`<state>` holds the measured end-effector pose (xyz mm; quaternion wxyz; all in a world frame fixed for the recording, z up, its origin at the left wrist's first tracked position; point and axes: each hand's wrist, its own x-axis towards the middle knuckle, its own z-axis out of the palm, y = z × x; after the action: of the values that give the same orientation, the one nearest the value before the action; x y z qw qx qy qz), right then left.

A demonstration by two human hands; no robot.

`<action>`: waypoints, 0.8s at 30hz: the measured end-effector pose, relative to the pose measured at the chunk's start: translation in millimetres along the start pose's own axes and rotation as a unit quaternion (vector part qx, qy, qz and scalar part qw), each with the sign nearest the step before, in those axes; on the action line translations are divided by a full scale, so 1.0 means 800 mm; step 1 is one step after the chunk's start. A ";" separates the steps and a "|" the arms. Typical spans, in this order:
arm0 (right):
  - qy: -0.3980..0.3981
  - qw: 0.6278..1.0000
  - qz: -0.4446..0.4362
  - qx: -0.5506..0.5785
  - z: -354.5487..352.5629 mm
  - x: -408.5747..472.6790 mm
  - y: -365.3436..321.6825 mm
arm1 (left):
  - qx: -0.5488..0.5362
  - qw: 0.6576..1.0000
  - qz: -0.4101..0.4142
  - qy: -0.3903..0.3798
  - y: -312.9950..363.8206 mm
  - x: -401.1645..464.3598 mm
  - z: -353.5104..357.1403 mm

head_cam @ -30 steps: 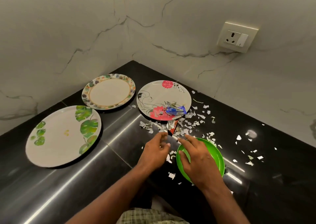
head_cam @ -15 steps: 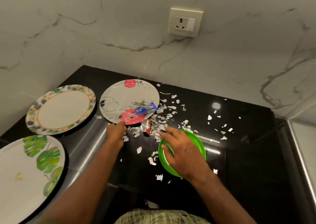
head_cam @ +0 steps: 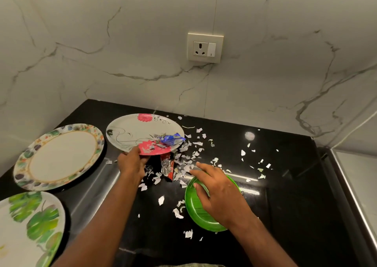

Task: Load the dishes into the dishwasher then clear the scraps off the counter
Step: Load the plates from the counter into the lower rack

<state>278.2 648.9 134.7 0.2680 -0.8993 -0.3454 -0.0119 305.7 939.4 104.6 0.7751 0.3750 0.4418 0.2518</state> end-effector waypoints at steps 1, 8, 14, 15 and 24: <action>0.001 1.000 -0.003 0.002 0.001 0.001 -0.001 | 0.034 0.999 0.040 0.007 0.006 -0.006 0.002; -0.001 1.000 -0.020 0.014 0.009 0.006 -0.005 | 0.327 0.876 0.353 0.017 0.050 -0.060 -0.028; -0.016 0.999 -0.029 0.022 0.009 0.011 -0.011 | 0.342 0.829 0.443 -0.002 0.081 -0.097 -0.047; -0.018 0.999 -0.029 0.023 0.008 0.012 -0.011 | 0.340 0.828 0.445 -0.001 0.082 -0.101 -0.048; 0.023 0.998 0.011 0.063 -0.022 0.011 0.009 | 0.221 0.901 0.373 -0.004 0.063 -0.152 -0.045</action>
<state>292.1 640.9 148.2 0.3320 -0.8838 -0.3296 -0.0085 212.5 894.2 194.1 0.5236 0.6749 0.3108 0.4168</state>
